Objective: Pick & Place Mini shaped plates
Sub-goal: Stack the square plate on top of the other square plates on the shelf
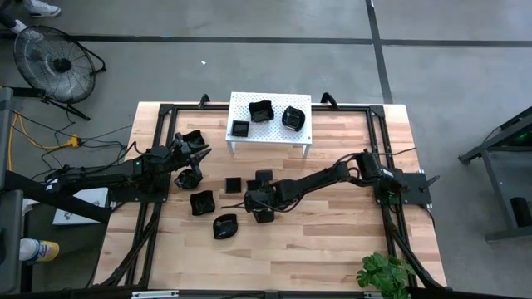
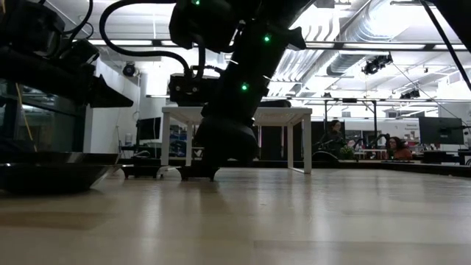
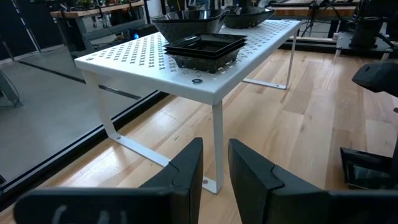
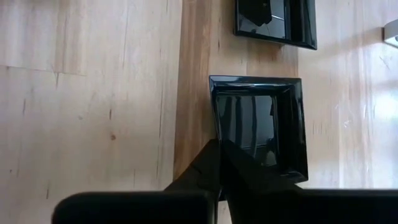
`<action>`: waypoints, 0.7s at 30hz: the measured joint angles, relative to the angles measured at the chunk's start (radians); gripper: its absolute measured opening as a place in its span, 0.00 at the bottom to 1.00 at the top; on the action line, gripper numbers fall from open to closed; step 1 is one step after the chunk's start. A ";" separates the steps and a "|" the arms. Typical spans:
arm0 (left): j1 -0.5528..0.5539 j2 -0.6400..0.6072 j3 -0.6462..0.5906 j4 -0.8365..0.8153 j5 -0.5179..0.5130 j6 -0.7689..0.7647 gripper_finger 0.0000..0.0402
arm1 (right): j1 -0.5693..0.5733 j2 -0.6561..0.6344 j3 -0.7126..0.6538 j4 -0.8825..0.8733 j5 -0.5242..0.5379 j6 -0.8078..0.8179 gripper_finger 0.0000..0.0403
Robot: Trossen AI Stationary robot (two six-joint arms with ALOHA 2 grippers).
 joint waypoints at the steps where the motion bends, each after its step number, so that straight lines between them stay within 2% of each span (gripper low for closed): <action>1: 0.000 0.000 0.000 0.000 0.000 0.000 0.18 | 0.001 0.000 0.000 0.000 0.000 0.000 0.01; 10: 0.000 0.000 0.000 0.000 0.000 0.000 0.18 | 0.032 -0.005 0.000 0.000 0.006 0.009 0.00; 21: 0.000 0.000 0.000 0.000 0.000 0.000 0.18 | 0.075 -0.053 0.000 -0.018 0.072 0.044 0.00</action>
